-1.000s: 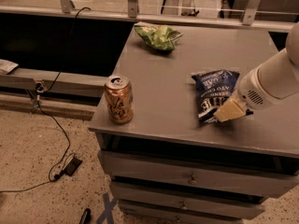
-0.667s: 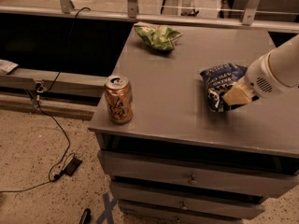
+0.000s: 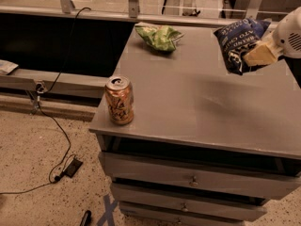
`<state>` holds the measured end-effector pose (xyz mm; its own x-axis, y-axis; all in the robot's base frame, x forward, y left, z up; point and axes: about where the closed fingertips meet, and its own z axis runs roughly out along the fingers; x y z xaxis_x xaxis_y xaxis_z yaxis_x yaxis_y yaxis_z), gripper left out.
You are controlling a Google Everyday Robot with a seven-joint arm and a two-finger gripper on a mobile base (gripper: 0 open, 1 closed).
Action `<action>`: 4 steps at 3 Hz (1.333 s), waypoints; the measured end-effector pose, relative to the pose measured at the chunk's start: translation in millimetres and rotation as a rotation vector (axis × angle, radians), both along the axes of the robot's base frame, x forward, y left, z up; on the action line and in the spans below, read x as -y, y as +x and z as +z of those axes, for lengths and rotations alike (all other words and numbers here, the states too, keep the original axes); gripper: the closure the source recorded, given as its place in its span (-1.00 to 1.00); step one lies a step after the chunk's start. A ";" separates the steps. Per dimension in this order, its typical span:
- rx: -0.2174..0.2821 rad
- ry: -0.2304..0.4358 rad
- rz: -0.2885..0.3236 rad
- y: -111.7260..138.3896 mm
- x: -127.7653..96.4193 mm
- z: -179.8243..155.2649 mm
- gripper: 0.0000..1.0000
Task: Move blue chip bag near green jalapeno chip bag
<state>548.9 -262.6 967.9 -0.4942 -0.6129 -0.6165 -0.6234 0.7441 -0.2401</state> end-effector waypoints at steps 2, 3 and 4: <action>0.027 0.087 0.016 21.3 -8.2 -1.7 1.00; 0.060 0.146 0.051 71.0 -18.5 -2.0 1.00; 0.082 0.176 0.064 124.4 -38.7 -8.0 0.65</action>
Offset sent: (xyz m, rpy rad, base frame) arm 0.0612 0.0179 -0.0022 0.2538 -0.0808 0.0405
